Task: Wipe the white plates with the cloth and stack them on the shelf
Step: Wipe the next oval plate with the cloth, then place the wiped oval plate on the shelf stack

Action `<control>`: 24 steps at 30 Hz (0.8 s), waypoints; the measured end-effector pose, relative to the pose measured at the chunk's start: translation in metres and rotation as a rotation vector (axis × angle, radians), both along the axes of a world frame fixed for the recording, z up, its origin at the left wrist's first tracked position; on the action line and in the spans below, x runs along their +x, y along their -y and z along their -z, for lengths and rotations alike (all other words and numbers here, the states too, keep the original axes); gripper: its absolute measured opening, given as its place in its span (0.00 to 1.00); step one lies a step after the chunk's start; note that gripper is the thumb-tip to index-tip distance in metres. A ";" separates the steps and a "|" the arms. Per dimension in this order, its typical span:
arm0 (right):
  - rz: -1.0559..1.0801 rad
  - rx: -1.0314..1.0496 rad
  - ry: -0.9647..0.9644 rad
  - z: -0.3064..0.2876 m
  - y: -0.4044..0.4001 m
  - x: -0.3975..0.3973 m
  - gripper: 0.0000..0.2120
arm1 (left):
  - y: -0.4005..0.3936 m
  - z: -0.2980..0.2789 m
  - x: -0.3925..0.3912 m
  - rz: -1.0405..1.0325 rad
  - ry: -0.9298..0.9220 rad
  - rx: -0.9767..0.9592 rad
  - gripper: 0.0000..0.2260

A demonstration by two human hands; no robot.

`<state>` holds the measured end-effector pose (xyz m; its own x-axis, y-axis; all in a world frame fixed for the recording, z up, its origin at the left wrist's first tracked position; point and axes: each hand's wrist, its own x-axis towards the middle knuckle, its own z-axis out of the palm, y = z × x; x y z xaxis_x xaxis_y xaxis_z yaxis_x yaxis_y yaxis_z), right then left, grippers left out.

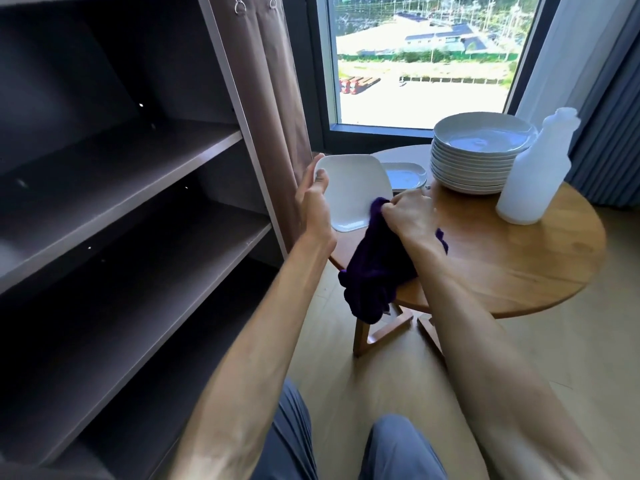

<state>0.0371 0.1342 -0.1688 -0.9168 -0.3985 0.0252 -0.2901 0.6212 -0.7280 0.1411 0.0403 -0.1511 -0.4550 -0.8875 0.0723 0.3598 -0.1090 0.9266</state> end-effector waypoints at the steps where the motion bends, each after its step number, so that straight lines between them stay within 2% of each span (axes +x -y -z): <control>1: 0.073 -0.040 0.025 0.003 -0.004 -0.006 0.13 | -0.001 0.001 -0.001 0.007 -0.004 -0.011 0.13; 6: 0.355 -0.098 -0.021 0.006 -0.016 -0.032 0.15 | 0.007 -0.007 -0.006 0.073 -0.122 0.084 0.14; 11: 0.286 -0.203 -0.154 -0.007 -0.008 -0.023 0.19 | 0.014 -0.013 -0.010 0.126 -0.151 0.196 0.17; 14: 0.208 -0.474 -0.097 -0.001 -0.003 -0.010 0.25 | 0.013 -0.015 -0.007 0.138 -0.107 0.214 0.20; 16: 0.159 -0.674 -0.005 -0.002 -0.001 -0.001 0.20 | 0.015 -0.016 -0.001 0.149 -0.067 0.223 0.24; 19: 0.078 -0.723 0.173 -0.013 0.004 0.001 0.16 | 0.017 -0.022 0.012 0.180 -0.079 0.192 0.23; 21: 0.024 -0.727 0.218 -0.020 0.010 0.003 0.19 | 0.020 -0.027 0.023 0.151 -0.122 0.212 0.20; 24: -0.005 -0.787 0.284 -0.034 0.024 0.018 0.22 | 0.025 -0.043 0.048 -0.018 -0.065 0.204 0.11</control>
